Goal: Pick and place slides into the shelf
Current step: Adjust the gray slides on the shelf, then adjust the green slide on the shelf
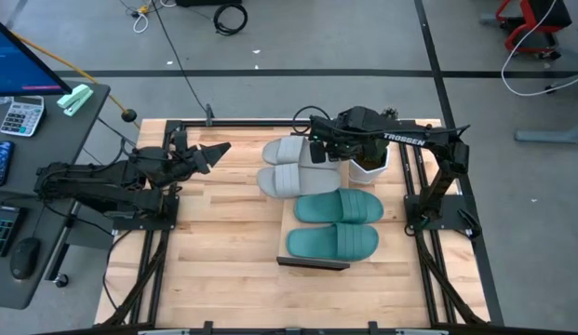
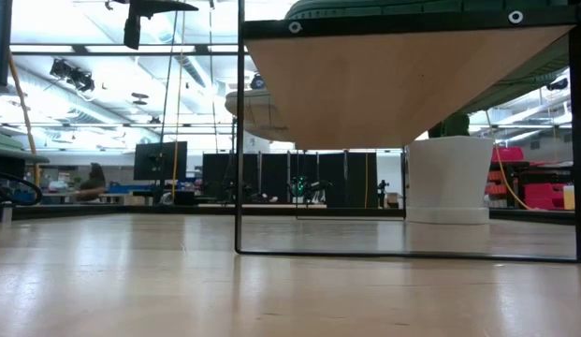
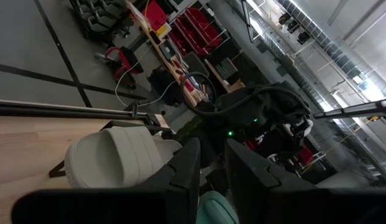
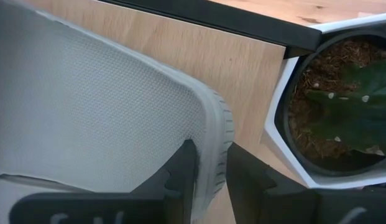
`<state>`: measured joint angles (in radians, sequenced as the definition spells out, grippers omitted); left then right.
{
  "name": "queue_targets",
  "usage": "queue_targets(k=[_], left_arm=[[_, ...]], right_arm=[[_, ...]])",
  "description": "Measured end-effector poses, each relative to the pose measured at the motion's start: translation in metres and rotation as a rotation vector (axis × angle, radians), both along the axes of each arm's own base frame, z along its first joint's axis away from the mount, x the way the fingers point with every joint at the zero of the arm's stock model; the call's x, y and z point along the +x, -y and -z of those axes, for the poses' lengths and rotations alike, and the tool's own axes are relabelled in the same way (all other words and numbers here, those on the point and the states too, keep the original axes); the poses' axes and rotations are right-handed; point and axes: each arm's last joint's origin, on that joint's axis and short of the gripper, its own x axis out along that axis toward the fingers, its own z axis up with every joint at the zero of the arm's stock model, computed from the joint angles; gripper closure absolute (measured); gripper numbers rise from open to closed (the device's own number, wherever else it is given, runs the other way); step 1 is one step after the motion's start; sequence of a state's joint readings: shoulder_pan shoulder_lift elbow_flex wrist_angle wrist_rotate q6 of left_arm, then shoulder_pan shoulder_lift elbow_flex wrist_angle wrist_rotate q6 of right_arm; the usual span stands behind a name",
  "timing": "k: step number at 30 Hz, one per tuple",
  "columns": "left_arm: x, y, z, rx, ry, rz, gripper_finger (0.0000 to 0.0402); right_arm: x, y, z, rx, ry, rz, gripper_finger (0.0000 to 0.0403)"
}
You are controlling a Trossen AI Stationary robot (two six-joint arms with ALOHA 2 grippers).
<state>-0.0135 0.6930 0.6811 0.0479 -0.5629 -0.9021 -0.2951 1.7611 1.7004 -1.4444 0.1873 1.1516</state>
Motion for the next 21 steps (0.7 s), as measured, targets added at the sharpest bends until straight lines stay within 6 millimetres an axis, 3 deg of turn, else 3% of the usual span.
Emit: queue_targets(k=[8,21], left_arm=[[0.0,0.0,0.0,0.0,0.0,0.0,0.0323],[0.0,0.0,0.0001,0.0,-0.001,0.0,0.0328]], right_arm=[[-0.0008,0.0007,0.0002,0.007,-0.004,-0.001,0.031],[-0.0021,0.0004,0.001,0.02,-0.024,-0.028,0.022]])
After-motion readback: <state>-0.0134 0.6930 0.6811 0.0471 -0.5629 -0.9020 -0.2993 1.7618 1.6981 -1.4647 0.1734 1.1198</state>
